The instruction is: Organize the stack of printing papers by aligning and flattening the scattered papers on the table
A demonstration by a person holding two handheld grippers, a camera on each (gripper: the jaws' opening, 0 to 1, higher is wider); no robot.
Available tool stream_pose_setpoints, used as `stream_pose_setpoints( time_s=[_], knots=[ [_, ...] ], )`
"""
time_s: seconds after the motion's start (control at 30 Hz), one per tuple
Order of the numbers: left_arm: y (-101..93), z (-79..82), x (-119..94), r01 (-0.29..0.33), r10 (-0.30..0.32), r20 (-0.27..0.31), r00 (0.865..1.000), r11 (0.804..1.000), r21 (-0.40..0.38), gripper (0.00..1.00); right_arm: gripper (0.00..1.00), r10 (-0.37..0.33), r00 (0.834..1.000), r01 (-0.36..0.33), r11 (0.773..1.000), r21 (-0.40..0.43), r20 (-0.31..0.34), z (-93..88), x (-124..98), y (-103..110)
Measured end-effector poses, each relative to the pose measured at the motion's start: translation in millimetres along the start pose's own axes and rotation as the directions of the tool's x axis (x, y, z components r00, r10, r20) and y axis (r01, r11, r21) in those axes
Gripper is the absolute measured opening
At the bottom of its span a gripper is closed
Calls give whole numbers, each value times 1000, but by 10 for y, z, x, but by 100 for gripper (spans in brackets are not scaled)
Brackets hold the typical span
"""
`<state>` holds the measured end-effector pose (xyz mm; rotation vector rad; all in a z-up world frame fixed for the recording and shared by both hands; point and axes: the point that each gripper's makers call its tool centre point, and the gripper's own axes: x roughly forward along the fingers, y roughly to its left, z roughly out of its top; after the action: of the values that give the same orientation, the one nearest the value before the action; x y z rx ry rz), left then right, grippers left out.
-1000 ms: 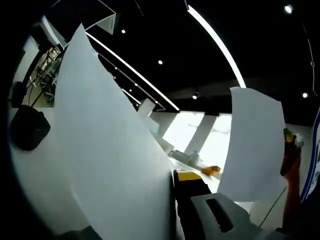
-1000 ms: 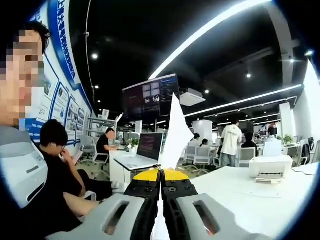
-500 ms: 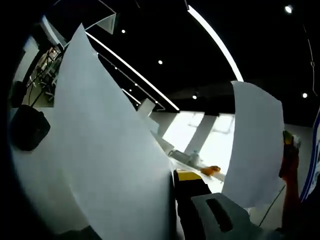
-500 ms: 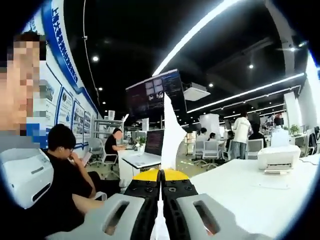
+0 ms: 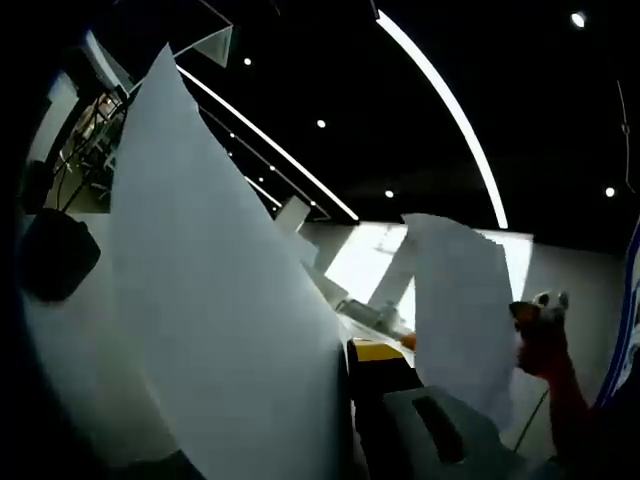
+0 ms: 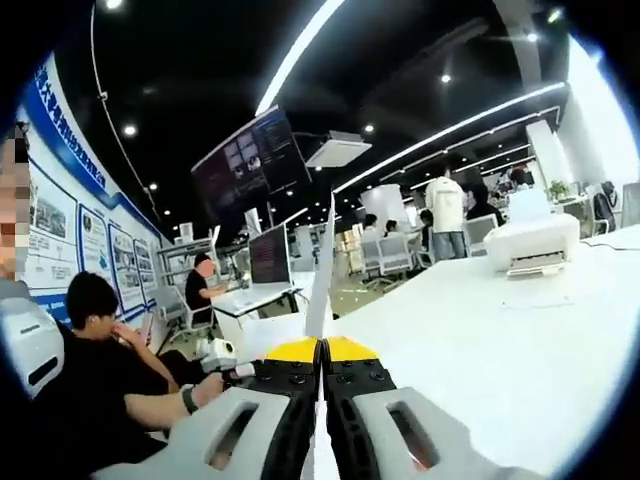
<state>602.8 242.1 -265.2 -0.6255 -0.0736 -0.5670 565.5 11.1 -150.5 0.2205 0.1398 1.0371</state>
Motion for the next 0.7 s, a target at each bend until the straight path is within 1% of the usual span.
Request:
stream_pose_setpoints(
  time_s=[0.13, 0.27, 0.37, 0.53, 0.7],
  knots=[
    [3, -4, 1, 0, 0, -2, 1000, 1000, 0, 8, 0, -26, 999, 26, 999, -19, -37, -103, 50, -107],
    [4, -4, 0, 0, 0, -3, 1000, 1000, 1, 8, 0, -43, 995, 38, 998, -57, -92, -244, 101, -148],
    [2, -6, -1, 0, 0, -4, 1000, 1000, 2, 8, 0, -60, 991, 51, 995, -81, -116, -306, 135, -185],
    [1, -6, -2, 1, -1, -3, 1000, 1000, 2, 8, 0, -70, 989, 56, 993, -103, -134, -326, 186, -225],
    [3, -5, -1, 1, -1, -3, 1000, 1000, 5, 8, 0, -65, 986, 45, 990, -134, -151, -306, 284, -248]
  ],
)
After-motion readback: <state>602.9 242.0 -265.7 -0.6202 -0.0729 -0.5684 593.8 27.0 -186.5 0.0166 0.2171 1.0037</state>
